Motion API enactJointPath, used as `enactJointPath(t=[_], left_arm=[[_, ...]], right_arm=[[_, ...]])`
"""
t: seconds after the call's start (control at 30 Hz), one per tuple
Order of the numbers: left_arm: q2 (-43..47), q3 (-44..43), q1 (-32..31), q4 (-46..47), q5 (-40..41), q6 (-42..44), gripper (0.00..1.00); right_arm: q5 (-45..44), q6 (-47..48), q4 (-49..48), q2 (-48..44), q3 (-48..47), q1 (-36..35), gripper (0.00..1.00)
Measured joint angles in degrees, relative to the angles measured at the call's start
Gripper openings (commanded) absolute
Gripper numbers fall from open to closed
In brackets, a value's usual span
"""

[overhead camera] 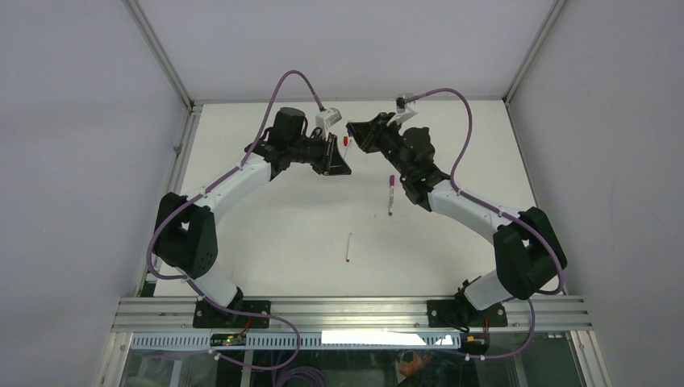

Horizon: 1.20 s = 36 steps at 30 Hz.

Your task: Insert the pens into the pen caps

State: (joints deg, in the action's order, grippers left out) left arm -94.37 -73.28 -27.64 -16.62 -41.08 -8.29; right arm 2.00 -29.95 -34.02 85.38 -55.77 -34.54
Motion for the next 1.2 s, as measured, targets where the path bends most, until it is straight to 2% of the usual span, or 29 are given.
enactJointPath(t=[0.93,1.2], left_arm=[[0.2,0.8,1.1,0.4,0.0,-0.3,0.00],[0.2,1.0,1.1,0.5,0.0,-0.7,0.00]], right_arm=[[1.3,-1.3,0.0,0.7,1.2,-0.8,0.00],[-1.4,-1.4,-1.8,1.3,1.2,-1.0,0.00]])
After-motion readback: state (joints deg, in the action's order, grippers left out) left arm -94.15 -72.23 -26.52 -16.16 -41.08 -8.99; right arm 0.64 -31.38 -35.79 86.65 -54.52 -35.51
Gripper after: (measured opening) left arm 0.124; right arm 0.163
